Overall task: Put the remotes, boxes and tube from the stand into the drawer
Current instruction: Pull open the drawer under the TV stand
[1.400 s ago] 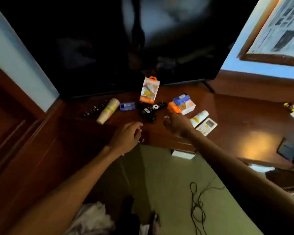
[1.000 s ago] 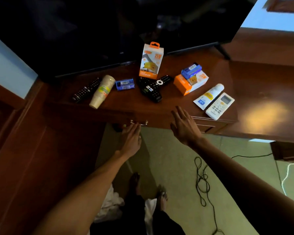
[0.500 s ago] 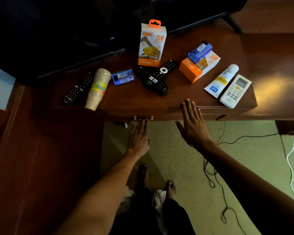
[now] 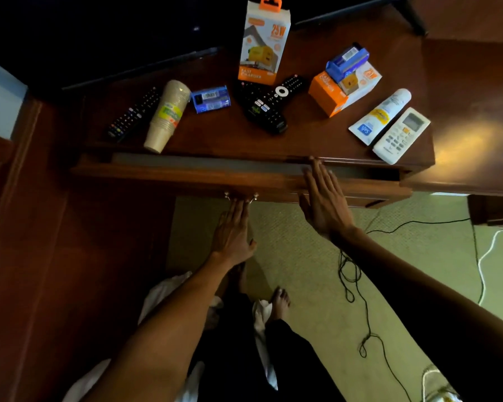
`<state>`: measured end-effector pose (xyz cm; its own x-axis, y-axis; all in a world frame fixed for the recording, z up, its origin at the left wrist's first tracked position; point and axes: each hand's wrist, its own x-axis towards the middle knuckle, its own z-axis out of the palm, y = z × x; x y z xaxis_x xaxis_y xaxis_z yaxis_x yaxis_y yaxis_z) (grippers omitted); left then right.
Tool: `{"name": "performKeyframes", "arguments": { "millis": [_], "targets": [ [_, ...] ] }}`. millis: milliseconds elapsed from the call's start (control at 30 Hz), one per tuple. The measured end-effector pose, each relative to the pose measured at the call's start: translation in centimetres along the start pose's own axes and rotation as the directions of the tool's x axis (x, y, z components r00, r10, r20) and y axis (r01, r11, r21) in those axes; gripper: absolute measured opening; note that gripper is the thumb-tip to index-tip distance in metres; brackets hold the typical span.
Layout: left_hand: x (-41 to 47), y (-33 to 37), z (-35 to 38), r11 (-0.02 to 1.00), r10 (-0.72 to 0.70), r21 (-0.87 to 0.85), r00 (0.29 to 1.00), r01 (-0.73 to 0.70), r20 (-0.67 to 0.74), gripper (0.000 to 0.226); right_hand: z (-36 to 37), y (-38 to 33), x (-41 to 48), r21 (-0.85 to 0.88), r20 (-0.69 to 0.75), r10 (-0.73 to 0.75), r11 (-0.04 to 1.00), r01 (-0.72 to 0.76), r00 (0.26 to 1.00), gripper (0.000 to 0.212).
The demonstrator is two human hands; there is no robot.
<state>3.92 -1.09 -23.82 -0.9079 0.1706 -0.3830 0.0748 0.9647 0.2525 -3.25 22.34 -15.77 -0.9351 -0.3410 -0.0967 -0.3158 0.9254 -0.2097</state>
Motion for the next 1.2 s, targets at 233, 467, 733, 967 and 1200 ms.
{"name": "performKeyframes", "arguments": {
  "millis": [233, 467, 733, 967, 1200],
  "targets": [
    [-4.0, 1.0, -0.7, 0.997, -0.004, -0.074, 0.997, -0.002, -0.079, 0.074, 1.3, 0.8, -2.9, 0.048, 0.11, 0.022, 0.998, -0.028, 0.994, 0.063],
    [-1.8, 1.3, -8.8, 0.988, 0.087, -0.071, 0.886, -0.134, -0.455, 0.048, 0.2, 1.0, -1.5, 0.077, 0.194, -0.004, 0.997, -0.011, 0.981, 0.066],
    [1.4, -1.6, -10.4, 0.998, -0.034, -0.044, 0.999, 0.033, -0.029, 0.065, -0.7, 0.5, -1.2, 0.08, 0.229, 0.016, 0.996, -0.035, 0.973, 0.042],
    [-2.3, -1.1, -8.0, 0.993, -0.062, -0.103, 0.994, 0.052, -0.088, 0.059, 0.1, -0.1, -5.0, 0.113, 0.194, -0.009, 0.994, -0.013, 0.981, 0.035],
    [-7.4, -0.8, -5.3, 0.992, -0.06, -0.118, 0.993, 0.047, -0.104, 0.058, 0.7, -0.7, -10.4, 0.1, 0.202, -0.045, 0.995, 0.025, 0.978, 0.041]
  ]
}}
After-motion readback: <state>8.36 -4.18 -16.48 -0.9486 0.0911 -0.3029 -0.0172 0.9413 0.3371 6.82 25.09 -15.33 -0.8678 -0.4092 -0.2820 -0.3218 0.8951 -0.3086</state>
